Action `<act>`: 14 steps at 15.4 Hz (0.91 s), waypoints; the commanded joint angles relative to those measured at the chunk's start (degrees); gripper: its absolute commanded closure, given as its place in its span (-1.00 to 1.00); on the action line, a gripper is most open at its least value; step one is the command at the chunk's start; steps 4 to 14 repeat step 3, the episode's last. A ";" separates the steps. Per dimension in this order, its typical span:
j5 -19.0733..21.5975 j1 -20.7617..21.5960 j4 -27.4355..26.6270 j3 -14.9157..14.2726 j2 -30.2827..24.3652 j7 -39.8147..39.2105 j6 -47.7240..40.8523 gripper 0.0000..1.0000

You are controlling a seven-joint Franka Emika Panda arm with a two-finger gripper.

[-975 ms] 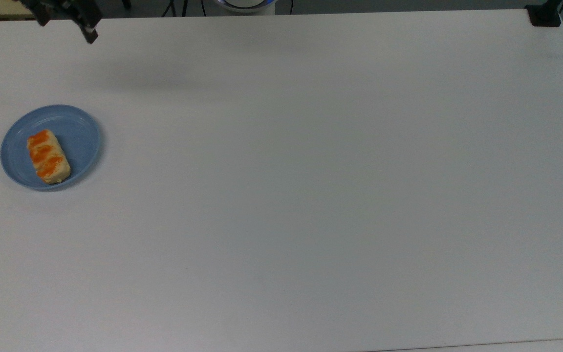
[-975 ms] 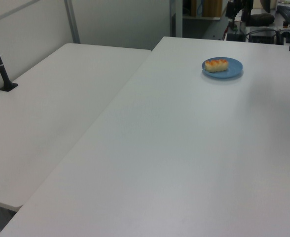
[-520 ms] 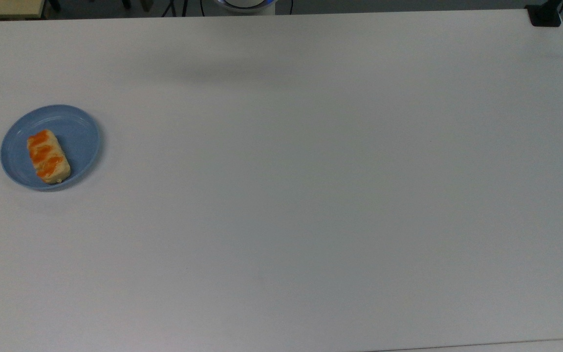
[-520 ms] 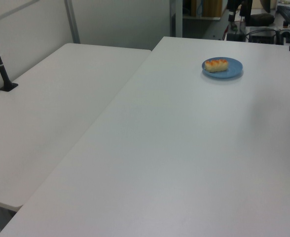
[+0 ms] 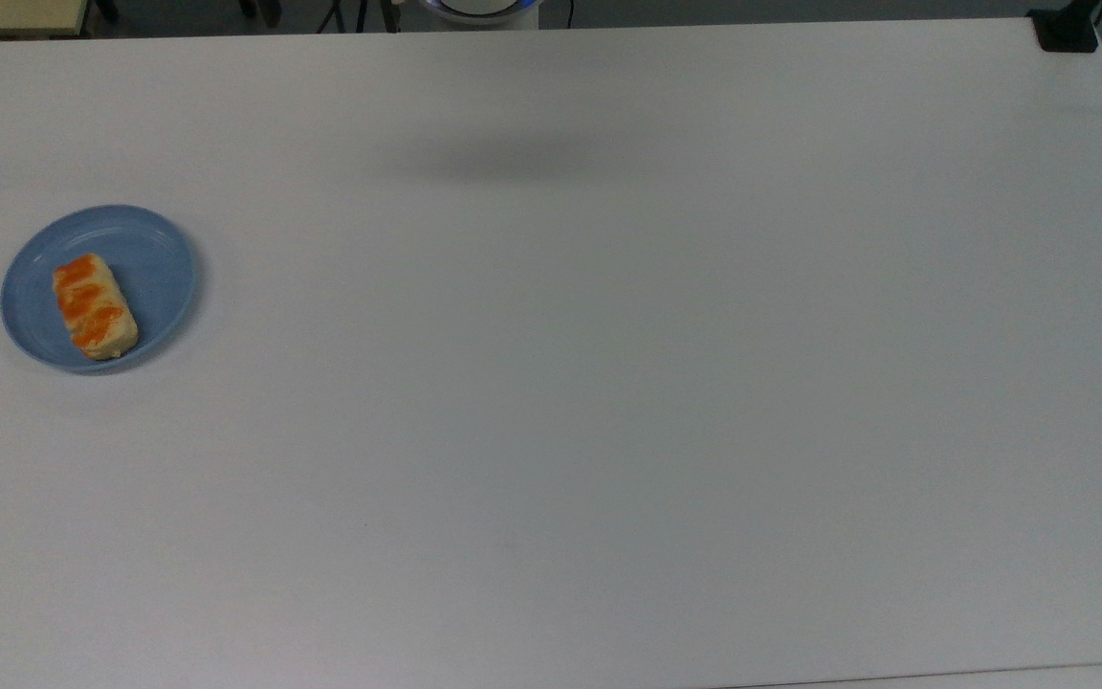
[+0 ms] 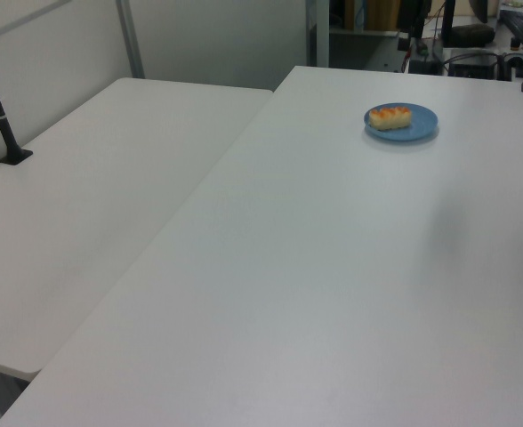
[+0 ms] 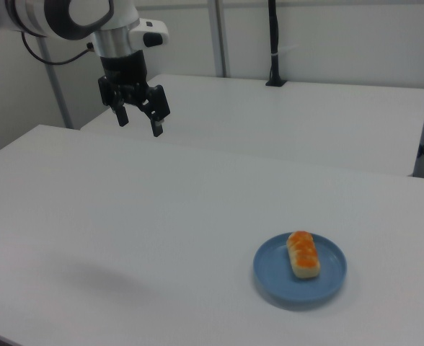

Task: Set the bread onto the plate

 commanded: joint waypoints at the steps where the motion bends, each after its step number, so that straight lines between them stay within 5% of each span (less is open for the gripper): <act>1: -0.67 -0.01 -0.70 0.31 -0.99 2.40 1.30 -1.00; 14: -0.59 -0.10 -0.62 0.31 -0.81 2.31 1.48 -1.00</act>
